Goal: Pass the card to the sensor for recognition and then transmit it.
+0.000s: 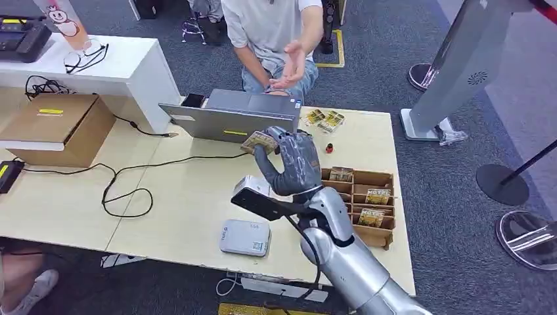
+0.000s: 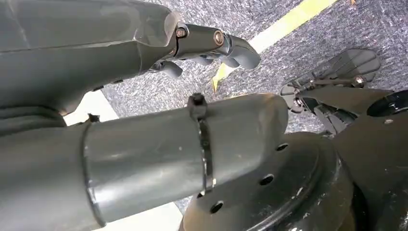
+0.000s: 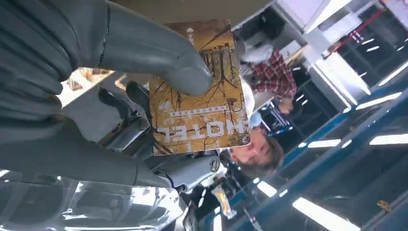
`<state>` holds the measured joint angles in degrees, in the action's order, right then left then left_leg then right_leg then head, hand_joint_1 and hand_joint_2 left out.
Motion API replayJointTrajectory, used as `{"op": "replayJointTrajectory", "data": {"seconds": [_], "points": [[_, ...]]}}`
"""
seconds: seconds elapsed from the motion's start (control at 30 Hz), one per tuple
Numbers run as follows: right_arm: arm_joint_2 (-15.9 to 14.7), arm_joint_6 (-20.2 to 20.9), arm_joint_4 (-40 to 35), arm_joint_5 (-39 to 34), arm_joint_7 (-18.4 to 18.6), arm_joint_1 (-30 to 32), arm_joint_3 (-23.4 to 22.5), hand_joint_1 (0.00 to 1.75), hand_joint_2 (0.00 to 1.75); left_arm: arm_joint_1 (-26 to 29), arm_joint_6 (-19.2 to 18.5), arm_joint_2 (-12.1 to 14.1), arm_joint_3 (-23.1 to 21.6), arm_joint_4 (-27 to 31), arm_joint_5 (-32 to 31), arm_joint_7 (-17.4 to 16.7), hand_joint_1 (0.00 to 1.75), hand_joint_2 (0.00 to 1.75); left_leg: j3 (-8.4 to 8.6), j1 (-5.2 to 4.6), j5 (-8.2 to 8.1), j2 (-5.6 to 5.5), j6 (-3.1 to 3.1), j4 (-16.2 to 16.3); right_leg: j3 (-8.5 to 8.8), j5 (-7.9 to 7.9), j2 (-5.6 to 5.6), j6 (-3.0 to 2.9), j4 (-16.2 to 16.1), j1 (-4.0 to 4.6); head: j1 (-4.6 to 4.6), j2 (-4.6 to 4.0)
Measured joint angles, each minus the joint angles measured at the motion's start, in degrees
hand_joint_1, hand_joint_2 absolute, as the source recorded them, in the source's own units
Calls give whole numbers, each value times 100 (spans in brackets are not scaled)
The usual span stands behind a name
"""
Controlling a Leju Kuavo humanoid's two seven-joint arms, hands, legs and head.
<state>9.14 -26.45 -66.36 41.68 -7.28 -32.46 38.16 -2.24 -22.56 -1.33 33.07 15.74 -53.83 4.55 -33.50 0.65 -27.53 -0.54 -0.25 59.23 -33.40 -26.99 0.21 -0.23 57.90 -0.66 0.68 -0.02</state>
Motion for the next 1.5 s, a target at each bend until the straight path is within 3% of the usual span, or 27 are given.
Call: {"op": "replayJointTrajectory", "data": {"seconds": [0.53,0.77,0.93,1.1,1.4,1.43,1.47,1.5], "points": [[216,-670,817,1210,334,-370,-116,175,175,-27,-24,-2,0,0,-66,-11,0,0,0,0,0,0,0,0,0,0,0,0,0,0,0,0],[223,-999,1108,2359,700,-544,-214,175,175,-59,-26,-2,-7,0,-101,-11,0,0,0,0,0,0,0,0,0,0,0,0,0,0,0,0],[223,-1058,1309,3016,937,-685,-299,175,175,-87,-35,-2,-15,0,-136,-11,0,0,0,0,0,-1,0,0,0,0,-1,0,0,0,0,0],[223,-1062,1427,3082,984,-750,-343,175,175,-96,-44,-2,-17,0,-153,-11,0,0,0,0,0,-1,0,0,0,0,0,0,0,0,0,0],[223,-1243,1846,4307,1423,-996,-459,175,175,-118,-35,-2,-72,0,-160,-11,0,0,0,0,0,-1,0,1,0,1,-1,1,0,0,0,0],[223,-1241,1895,4350,1447,-1014,-477,51,175,-120,-31,-2,-79,0,-160,-11,0,0,0,0,1,-1,0,1,0,1,0,1,0,0,0,0],[223,-1241,1940,4382,1466,-1028,-496,0,175,-121,-24,-2,-90,0,-160,-11,0,0,1,0,1,-1,0,1,1,1,-1,1,0,0,0,0],[223,-1239,1987,4406,1495,-1038,-518,0,175,-121,-24,-2,-103,0,-157,-13,0,0,0,0,1,-1,0,1,1,1,-1,1,0,0,0,0]]}}
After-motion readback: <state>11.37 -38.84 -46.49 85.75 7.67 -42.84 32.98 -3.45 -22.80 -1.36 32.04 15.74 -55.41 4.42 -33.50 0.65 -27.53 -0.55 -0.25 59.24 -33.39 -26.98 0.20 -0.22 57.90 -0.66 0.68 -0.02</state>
